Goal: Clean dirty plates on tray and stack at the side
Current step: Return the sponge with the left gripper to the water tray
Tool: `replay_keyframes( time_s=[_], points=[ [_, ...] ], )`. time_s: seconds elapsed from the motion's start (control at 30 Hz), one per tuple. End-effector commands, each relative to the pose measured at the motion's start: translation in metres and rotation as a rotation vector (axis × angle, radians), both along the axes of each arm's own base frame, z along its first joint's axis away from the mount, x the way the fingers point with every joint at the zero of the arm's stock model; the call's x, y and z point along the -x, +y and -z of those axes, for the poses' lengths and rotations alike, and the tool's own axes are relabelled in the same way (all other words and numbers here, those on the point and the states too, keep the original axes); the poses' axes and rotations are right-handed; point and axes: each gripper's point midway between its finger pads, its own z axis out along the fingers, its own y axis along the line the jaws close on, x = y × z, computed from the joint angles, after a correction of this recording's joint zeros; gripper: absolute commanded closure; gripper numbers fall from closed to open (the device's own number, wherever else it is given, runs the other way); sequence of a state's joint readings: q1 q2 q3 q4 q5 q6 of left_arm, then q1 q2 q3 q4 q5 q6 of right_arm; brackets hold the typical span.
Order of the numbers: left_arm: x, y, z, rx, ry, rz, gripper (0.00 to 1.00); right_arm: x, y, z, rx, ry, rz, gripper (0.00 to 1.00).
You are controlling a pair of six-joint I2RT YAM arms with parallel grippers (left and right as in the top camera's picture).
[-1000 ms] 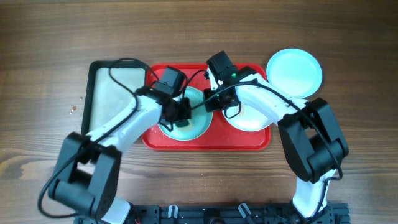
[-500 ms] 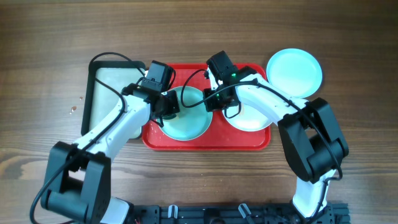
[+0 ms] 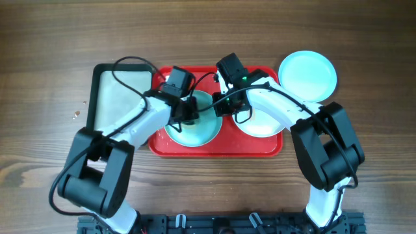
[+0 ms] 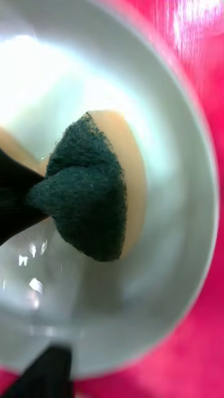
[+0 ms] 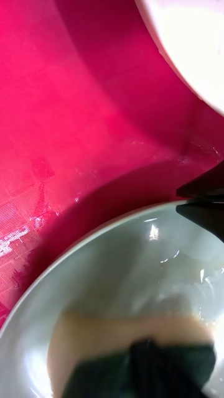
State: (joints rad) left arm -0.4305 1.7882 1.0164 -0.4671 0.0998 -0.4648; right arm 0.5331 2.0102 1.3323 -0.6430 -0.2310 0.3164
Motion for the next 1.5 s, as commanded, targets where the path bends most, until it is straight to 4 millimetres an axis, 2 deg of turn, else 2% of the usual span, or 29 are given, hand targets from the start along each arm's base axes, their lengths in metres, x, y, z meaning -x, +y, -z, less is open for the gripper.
replay_keyframes(
  time_s=[0.0, 0.17, 0.3, 0.33, 0.4, 0.5, 0.6, 0.7, 0.77, 0.83, 1.07, 1.2, 1.47],
  points=[
    [0.018, -0.031, 0.009, 0.082, 0.053, 0.090, 0.96, -0.002, 0.004, -0.009, -0.019, -0.019, -0.003, 0.96],
    [0.029, -0.050, 0.000, 0.184, 0.093, 0.134, 0.96, -0.002, 0.004, -0.009, -0.019, -0.019, -0.003, 0.96],
    [0.023, -0.050, -0.029, 0.213, 0.025, 0.136, 0.96, -0.002, 0.004, -0.009, -0.019, -0.019, -0.003, 0.96],
    [0.017, -0.046, -0.047, 0.222, -0.026, 0.124, 0.96, -0.002, 0.004, -0.009, -0.019, -0.019, -0.003, 0.96],
    [0.012, -0.036, -0.063, 0.215, -0.072, 0.101, 0.96, -0.002, 0.004, -0.009, -0.019, -0.019, -0.004, 0.96],
    [0.007, -0.010, -0.084, 0.159, -0.133, 0.038, 0.96, -0.002, 0.004, -0.009, -0.019, -0.019, -0.004, 0.96],
    [0.004, 0.038, -0.094, 0.030, -0.168, -0.074, 0.96, -0.002, 0.004, -0.009, -0.019, -0.019, -0.003, 0.96],
    [0.007, 0.080, -0.094, -0.094, -0.155, -0.172, 0.95, -0.002, 0.004, -0.009, -0.019, -0.019, -0.003, 0.96],
    [0.012, 0.117, -0.089, -0.194, -0.121, -0.256, 0.94, -0.002, 0.004, -0.009, -0.019, -0.020, -0.003, 0.96],
    [0.015, 0.140, -0.086, -0.249, -0.101, -0.283, 0.94, -0.002, 0.004, -0.009, -0.019, -0.020, -0.003, 0.96],
    [0.015, 0.192, -0.086, -0.304, -0.082, -0.339, 0.94, -0.002, 0.004, -0.009, -0.019, -0.021, -0.004, 0.96],
    [0.018, 0.208, -0.080, -0.313, -0.068, -0.373, 0.96, -0.003, 0.004, -0.009, -0.018, -0.026, -0.002, 0.96],
    [0.024, 0.209, -0.054, -0.334, -0.068, -0.300, 0.96, -0.005, 0.005, -0.009, -0.021, -0.030, -0.003, 0.96]
  ],
)
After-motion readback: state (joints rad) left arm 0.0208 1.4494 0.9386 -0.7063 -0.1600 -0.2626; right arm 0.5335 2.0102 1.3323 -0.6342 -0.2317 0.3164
